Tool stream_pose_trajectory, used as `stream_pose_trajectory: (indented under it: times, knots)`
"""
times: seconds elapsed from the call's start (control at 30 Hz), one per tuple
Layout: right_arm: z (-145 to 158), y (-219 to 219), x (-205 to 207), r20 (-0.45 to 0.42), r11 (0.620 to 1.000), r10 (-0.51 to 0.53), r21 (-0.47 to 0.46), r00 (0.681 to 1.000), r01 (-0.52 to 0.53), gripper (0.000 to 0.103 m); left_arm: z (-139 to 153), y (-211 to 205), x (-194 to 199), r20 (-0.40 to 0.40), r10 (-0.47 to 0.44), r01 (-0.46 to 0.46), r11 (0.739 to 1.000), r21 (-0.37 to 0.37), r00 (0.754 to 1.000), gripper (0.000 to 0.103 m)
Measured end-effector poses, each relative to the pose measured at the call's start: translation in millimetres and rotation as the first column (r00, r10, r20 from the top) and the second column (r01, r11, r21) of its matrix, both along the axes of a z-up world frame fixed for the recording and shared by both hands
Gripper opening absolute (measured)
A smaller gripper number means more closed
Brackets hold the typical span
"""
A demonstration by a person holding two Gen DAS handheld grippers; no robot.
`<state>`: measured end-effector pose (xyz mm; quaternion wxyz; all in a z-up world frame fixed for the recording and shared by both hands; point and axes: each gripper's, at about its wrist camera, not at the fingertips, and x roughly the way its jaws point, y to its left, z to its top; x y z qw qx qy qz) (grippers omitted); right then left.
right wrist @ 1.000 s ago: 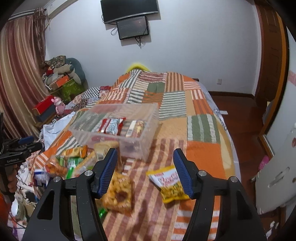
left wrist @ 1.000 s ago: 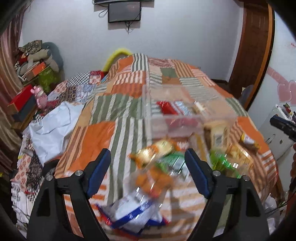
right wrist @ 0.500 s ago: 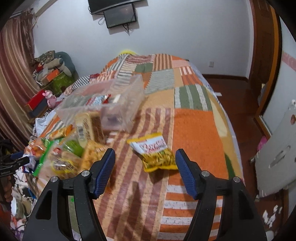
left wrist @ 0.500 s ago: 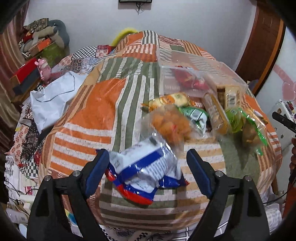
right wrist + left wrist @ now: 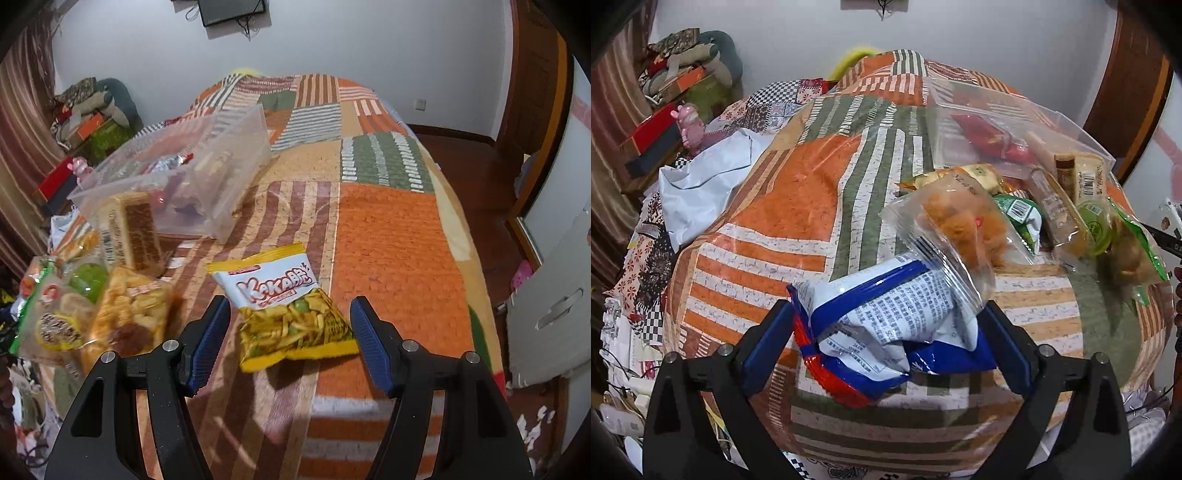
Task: Organize snacks
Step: 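Grasp the blue-and-white bag with left tool while right tool grasps the yellow Kakaday bag, then lift both bags over the clear box and release them inside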
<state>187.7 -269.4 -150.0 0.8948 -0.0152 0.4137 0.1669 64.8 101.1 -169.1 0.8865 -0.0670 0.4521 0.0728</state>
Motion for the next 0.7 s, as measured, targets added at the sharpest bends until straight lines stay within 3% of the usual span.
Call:
stream_pose_trajectory:
  times: [0.13, 0.2, 0.3, 0.33, 0.4, 0.5, 0.7]
  knots:
    - [-7.1, 3.8, 5.6, -0.025, 1.000, 0.004, -0.003, 1.000, -0.004, 0.064, -8.6, 3.5, 5.6, -0.017, 0.012, -0.012, 1.000, 0.005, 1.000, 0.103]
    - [-7.6, 5.5, 3.3, -0.010, 1.000, 0.002, -0.017, 1.000, -0.002, 0.064, -20.0, 10.1, 10.9, -0.052, 0.030, -0.032, 0.999, -0.043, 0.998, 0.103]
    - [-7.4, 7.9, 0.4, -0.003, 1.000, 0.012, -0.029, 1.000, -0.012, 0.064, -24.0, 21.8, 10.8, -0.035, 0.069, -0.073, 0.988, -0.135, 0.997, 0.102]
    - [-7.4, 7.5, 0.5, -0.002, 0.999, 0.013, -0.031, 1.000, -0.013, 0.058, -23.4, 22.9, 10.8, -0.026, 0.079, -0.082, 0.987, -0.139, 0.997, 0.101]
    - [-6.5, 5.9, -2.5, 0.003, 0.999, 0.017, -0.039, 1.000, -0.016, 0.050, -21.5, 26.2, 9.2, -0.007, 0.096, -0.096, 0.985, -0.140, 0.995, 0.090]
    - [-6.2, 9.0, -3.7, 0.005, 0.999, 0.019, -0.034, 1.000, -0.019, 0.046, -18.6, 26.4, 7.8, 0.011, 0.082, -0.080, 0.989, -0.126, 0.997, 0.070]
    - [-3.5, 11.1, -8.4, 0.019, 0.999, 0.019, -0.026, 1.000, -0.018, 0.040, -11.5, 28.3, -0.1, 0.028, 0.095, -0.092, 0.992, -0.086, 0.995, 0.060]
